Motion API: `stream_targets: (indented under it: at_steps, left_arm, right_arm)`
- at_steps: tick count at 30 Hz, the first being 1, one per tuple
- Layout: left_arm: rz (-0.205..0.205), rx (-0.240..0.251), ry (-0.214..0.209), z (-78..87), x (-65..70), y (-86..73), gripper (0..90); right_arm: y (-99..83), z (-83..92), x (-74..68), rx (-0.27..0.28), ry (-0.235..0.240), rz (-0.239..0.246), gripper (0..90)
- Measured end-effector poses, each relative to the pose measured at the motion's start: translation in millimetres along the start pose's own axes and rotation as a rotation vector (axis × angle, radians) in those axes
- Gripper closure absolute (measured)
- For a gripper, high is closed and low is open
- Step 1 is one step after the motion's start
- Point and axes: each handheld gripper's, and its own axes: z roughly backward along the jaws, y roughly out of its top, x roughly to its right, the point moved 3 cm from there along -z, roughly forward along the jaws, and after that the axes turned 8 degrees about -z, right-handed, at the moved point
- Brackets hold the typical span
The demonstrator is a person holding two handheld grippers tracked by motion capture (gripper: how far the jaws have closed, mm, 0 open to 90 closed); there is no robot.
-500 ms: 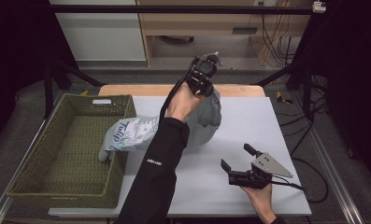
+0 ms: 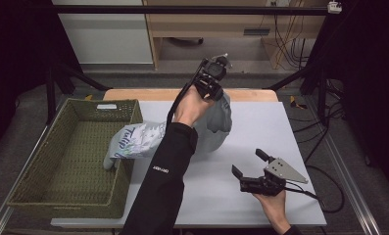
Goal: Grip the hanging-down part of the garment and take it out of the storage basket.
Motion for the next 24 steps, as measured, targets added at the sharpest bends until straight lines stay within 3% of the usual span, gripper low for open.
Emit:
stream_targets:
  at_steps: [1, 5, 6, 10, 11, 18, 19, 20, 24]
  left_arm:
    - [0.001, -0.001, 0.0, -0.1, -0.1, 0.1, 83.7]
    - [0.0, -0.002, 0.0, -0.1, -0.2, 0.1, 83.7]
    - [0.0, -0.002, 0.0, 0.0, -0.2, 0.2, 83.7]
    - [-0.004, -0.001, 0.0, 0.5, 0.0, 0.4, 83.6]
    - [-0.005, -0.002, 0.001, 0.5, -0.2, 0.4, 83.6]
    - [-0.009, -0.006, -0.004, -0.5, 0.2, -0.1, 83.7]
    - [-0.009, -0.006, -0.005, -0.6, 0.0, -0.4, 83.6]
    - [-0.009, -0.007, -0.006, -0.8, -0.3, -0.7, 83.7]
    - [-0.01, -0.011, -0.007, -0.2, -1.3, -1.6, 83.6]
  right_arm:
    - [3.4, -1.7, 0.0, 0.011, -0.002, 0.042, 0.3]
    - [8.4, -4.2, -4.0, 0.018, 0.01, 0.033, 0.3]
    - [9.7, -5.3, -6.2, 0.025, 0.025, 0.008, 0.3]
    - [14.7, -11.1, -6.9, 0.028, 0.02, 0.049, 0.3]
    - [15.8, -12.0, -9.5, 0.023, 0.019, 0.027, 0.3]
    - [21.8, -26.7, -15.2, 0.032, 0.028, 0.026, 0.3]
    - [22.7, -29.3, -14.4, 0.038, 0.033, 0.059, 0.3]
    - [23.8, -32.2, -17.0, 0.032, 0.033, 0.037, 0.3]
    - [26.4, -42.7, -20.2, 0.024, 0.032, 0.045, 0.3]
